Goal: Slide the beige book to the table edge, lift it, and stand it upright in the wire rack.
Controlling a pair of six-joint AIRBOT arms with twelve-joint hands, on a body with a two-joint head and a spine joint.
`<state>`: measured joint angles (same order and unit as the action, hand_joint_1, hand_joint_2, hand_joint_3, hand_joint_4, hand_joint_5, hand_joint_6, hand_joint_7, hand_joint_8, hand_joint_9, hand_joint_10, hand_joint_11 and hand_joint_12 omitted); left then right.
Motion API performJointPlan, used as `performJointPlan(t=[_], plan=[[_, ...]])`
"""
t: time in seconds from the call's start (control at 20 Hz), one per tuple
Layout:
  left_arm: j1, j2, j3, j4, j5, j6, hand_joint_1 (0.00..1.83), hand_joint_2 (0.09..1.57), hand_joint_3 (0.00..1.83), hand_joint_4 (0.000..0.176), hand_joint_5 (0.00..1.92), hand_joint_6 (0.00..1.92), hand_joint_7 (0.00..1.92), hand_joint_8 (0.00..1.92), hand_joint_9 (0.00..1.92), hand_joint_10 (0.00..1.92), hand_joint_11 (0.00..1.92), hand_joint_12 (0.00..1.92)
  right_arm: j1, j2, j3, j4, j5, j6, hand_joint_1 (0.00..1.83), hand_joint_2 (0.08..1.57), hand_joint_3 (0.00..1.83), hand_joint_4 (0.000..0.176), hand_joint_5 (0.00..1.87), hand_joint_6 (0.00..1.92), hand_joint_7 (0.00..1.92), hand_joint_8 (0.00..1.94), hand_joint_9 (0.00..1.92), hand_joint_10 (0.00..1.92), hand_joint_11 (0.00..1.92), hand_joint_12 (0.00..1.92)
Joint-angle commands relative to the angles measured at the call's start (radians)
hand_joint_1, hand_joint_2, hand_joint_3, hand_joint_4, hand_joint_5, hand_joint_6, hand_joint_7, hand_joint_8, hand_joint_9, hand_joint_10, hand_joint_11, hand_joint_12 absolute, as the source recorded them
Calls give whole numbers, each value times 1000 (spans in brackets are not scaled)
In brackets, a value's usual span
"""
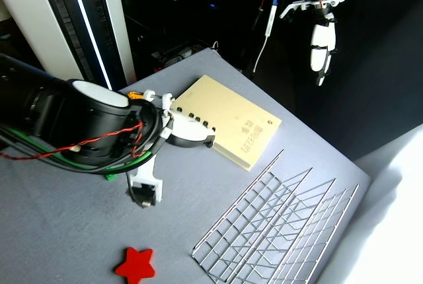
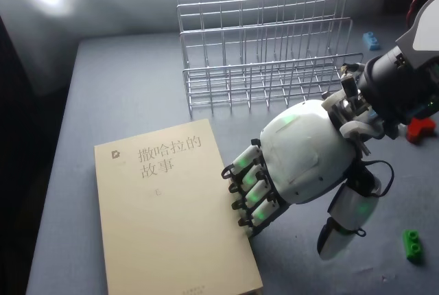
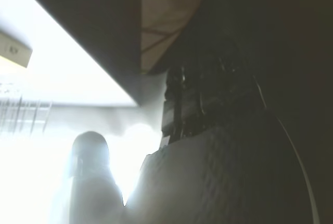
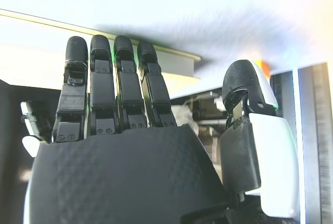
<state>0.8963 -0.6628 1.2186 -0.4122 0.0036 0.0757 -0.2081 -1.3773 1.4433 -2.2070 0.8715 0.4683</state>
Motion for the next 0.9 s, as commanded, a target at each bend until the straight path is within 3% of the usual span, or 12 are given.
performJointPlan(t=[0.0, 0.15, 0.25, 0.35, 0.55, 0.75, 0.85], plan=[[2, 6, 4, -4, -96, -36, 35, 1145, 0, 0, 224, 1, 201, 1, 176, 3, 0, 446, 17, -1, -5, 58, -5, 4, 143, 1169, 0, 0, 268, 3, 269, 5, 268, 5, 0, 695], [23, 4, -2, -5, -183, -126, 29, 1134, 0, 0, 250, 3, 219, 2, 196, 3, 0, 531, 19, -4, -13, 58, 1, 21, 170, 1160, 0, 0, 272, 3, 272, 2, 273, 3, 0, 714], [38, -1, -3, -4, -327, -214, 31, 1136, 0, 0, 251, 1, 210, 1, 183, 2, 0, 495, 20, -3, -24, 58, -1, 25, 155, 1163, 0, 0, 249, 1, 256, 1, 250, 2, 0, 628], [41, -3, -1, -4, -364, -262, 37, 1136, 0, 0, 250, 3, 213, 5, 179, 6, 0, 465, 21, -4, -31, 58, -5, 25, 151, 1165, 0, 0, 257, 3, 257, 1, 256, 4, 0, 681], [94, -4, -24, 35, -457, -264, 73, 1128, 0, 0, 276, 5, 237, 5, 194, 3, 0, 518, 28, -13, -33, 58, -18, 28, 184, 1161, 0, 0, 267, 2, 263, 3, 251, 2, 0, 660], [122, -8, -28, 76, -457, -236, 65, 1136, 1, 0, 240, 0, 215, 0, 184, 0, 0, 489, 28, -33, -34, 58, -33, 27, 167, 1163, 0, 0, 262, 4, 268, 3, 259, 4, 0, 692], [123, -17, -24, 76, -457, -261, 53, 1140, 2, 0, 253, 5, 227, 4, 190, 2, 0, 496, 28, -48, -34, 58, -42, 28, 160, 1161, 0, 0, 273, 3, 287, 4, 277, 5, 0, 756]])
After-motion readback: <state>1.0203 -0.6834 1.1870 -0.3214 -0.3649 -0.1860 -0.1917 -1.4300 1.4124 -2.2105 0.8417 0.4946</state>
